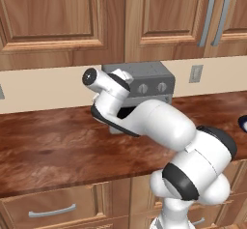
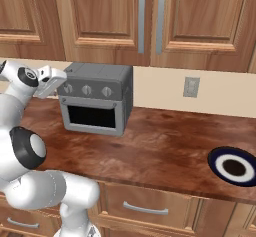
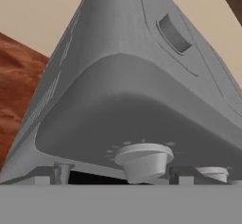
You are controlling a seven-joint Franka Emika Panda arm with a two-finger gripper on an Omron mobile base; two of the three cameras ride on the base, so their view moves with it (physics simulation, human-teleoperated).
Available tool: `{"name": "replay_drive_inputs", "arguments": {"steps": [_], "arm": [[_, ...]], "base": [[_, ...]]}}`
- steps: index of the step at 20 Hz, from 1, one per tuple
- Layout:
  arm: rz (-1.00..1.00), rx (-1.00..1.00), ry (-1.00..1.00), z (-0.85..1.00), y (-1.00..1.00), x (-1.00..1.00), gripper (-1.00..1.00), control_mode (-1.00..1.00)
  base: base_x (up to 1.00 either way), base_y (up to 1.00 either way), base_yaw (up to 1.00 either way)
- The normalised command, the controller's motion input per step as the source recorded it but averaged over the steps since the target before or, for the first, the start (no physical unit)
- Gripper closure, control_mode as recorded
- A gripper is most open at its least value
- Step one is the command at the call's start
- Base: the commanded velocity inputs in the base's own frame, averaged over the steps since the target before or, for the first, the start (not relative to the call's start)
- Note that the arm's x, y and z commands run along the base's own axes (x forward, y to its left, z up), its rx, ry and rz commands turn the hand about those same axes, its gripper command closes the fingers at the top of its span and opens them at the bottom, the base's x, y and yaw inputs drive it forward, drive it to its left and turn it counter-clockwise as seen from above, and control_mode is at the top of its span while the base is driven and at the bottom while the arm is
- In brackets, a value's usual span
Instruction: Pick up the bagel from the plate, place it on the toaster oven rack, close the door, and set the timer.
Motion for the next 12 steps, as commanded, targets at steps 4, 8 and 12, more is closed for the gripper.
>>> {"name": "replay_drive_inputs", "arguments": {"steps": [4, 8, 12], "arm": [[0.0, 0.0, 0.0, -0.06, -0.12, 0.28, -1.0, -1.0], [0.0, 0.0, 0.0, -0.11, -0.13, 0.28, -1.0, -1.0], [0.0, 0.0, 0.0, -0.22, -0.41, 0.3, -1.0, -1.0]], "base": [[0.0, 0.0, 0.0], [0.0, 0.0, 0.0], [0.0, 0.0, 0.0]]}}
